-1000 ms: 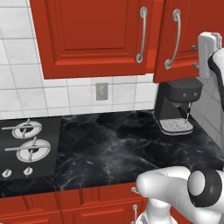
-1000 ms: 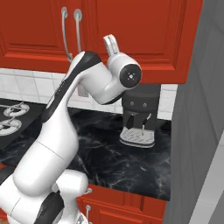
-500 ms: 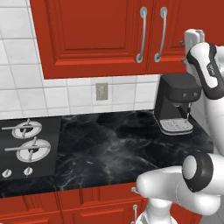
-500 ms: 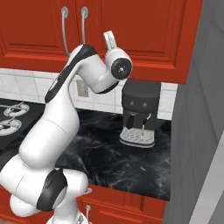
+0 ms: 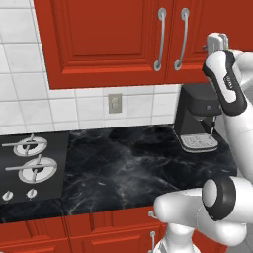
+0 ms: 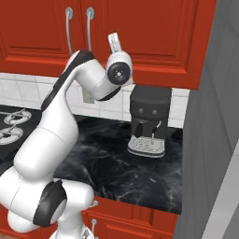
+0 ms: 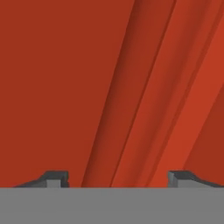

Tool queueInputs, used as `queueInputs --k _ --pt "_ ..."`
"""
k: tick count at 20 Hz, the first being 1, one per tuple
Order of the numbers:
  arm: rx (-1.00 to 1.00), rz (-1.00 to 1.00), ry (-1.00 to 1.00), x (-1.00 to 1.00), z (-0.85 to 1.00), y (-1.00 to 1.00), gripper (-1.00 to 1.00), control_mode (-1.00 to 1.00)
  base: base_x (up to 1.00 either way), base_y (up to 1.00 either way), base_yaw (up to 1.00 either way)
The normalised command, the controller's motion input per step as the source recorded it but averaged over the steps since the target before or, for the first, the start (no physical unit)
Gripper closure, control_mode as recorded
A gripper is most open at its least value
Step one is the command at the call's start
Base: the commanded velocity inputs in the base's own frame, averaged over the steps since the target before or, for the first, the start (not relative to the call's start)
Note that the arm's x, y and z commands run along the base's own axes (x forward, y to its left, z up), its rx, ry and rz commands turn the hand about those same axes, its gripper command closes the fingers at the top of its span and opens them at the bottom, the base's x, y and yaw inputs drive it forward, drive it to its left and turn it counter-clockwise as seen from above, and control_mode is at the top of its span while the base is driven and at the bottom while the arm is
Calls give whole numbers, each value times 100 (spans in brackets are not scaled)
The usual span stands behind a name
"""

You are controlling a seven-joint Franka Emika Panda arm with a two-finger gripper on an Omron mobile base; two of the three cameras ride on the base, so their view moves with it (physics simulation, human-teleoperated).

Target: Close all open cabinet doors.

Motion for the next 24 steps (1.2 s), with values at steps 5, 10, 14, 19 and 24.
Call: queueInputs --k 5,10,14,19,24 --pt "0 -6 12 -1 -30 35 -100 -100 0 0 0" --pt "0 0 25 -44 -34 20 -100 -100 0 0 0" --pt "0 0 21 -65 -14 23 -100 -100 0 0 0" --pt "-4 0 11 -91 -14 24 -100 -100 0 0 0" --pt "-9 1 6 -100 -23 23 -100 -100 0 0 0"
